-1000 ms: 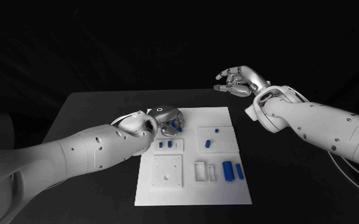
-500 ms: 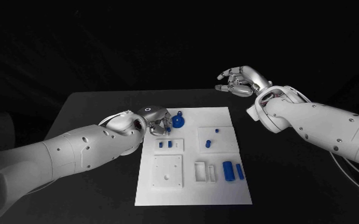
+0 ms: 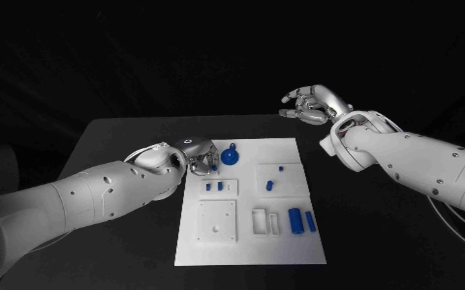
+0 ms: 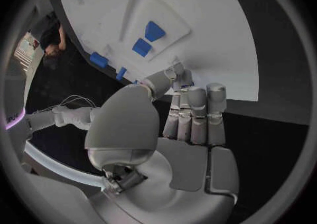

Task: Assemble the parts on the task board

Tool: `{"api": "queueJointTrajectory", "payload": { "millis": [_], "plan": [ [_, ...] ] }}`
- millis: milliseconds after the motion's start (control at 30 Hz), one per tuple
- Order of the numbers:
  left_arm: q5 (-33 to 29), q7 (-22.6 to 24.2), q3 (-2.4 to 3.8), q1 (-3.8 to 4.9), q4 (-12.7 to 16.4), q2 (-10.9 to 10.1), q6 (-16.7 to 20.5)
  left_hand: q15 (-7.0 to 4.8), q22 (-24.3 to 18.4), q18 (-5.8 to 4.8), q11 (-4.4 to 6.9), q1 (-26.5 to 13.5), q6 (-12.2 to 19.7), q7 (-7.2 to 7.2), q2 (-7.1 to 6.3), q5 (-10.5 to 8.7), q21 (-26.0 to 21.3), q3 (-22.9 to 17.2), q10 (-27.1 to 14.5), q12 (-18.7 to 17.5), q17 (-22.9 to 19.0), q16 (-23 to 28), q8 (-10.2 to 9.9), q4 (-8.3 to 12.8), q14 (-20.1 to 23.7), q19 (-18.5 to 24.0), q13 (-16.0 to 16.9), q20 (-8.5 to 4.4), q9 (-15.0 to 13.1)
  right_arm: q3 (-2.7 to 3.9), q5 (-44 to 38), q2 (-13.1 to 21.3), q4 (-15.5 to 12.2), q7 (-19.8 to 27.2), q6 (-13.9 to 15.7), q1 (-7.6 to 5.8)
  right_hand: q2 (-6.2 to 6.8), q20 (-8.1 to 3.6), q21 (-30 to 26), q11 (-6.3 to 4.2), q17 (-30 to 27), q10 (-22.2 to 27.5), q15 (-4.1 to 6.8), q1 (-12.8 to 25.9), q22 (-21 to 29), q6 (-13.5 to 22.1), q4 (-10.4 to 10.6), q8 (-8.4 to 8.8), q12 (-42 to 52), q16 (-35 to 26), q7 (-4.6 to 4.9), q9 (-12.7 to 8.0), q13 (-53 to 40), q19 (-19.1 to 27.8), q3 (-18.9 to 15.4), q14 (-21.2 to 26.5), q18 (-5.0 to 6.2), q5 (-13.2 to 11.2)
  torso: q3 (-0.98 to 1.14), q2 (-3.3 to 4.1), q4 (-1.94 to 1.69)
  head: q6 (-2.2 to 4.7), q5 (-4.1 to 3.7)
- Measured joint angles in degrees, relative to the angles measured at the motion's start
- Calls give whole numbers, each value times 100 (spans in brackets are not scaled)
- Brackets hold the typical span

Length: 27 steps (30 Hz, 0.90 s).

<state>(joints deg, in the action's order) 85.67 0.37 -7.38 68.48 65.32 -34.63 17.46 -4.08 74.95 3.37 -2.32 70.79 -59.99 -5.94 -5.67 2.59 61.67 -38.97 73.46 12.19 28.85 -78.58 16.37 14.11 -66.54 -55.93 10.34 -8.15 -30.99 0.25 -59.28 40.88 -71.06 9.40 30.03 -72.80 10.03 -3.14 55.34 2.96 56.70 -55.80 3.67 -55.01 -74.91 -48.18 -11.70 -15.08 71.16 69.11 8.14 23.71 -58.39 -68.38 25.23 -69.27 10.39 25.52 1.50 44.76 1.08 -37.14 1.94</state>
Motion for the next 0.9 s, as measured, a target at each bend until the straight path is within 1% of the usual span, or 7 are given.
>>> {"api": "queueJointTrajectory", "payload": {
  "millis": [467,733,900],
  "plan": [
    [-1,-27,-1,-1,43,-1,-105,1,-1,0,1,3,3,2,-4,-2,0,-14,0,-4,-5,0,-11,16,0,-7,2,9,1,0,0,2,2,0,0,0,0,-12,0,0,-1,0,0,0,0,9,0,0,0,0,-9,0,-1,14,0,0,0,0,10,1,7,-21,13],
    [-1,-59,-2,-1,77,-7,-136,1,-2,0,2,-32,-6,23,0,24,0,-14,-1,-4,-8,0,-24,16,-1,-16,6,18,9,0,0,12,2,0,0,0,0,-9,0,0,-6,0,0,0,0,10,0,0,0,0,-9,0,4,16,0,0,0,0,10,0,5,-26,14],
    [-1,-68,-1,-1,96,-2,-159,2,-2,0,4,-32,-5,24,0,24,0,-14,-3,-4,-10,0,-3,16,-2,-35,6,1,11,0,0,10,2,0,0,0,0,-3,0,0,-6,0,0,0,-4,15,0,0,0,0,-5,0,4,22,0,0,-1,0,10,0,5,-28,13]
  ]
}}
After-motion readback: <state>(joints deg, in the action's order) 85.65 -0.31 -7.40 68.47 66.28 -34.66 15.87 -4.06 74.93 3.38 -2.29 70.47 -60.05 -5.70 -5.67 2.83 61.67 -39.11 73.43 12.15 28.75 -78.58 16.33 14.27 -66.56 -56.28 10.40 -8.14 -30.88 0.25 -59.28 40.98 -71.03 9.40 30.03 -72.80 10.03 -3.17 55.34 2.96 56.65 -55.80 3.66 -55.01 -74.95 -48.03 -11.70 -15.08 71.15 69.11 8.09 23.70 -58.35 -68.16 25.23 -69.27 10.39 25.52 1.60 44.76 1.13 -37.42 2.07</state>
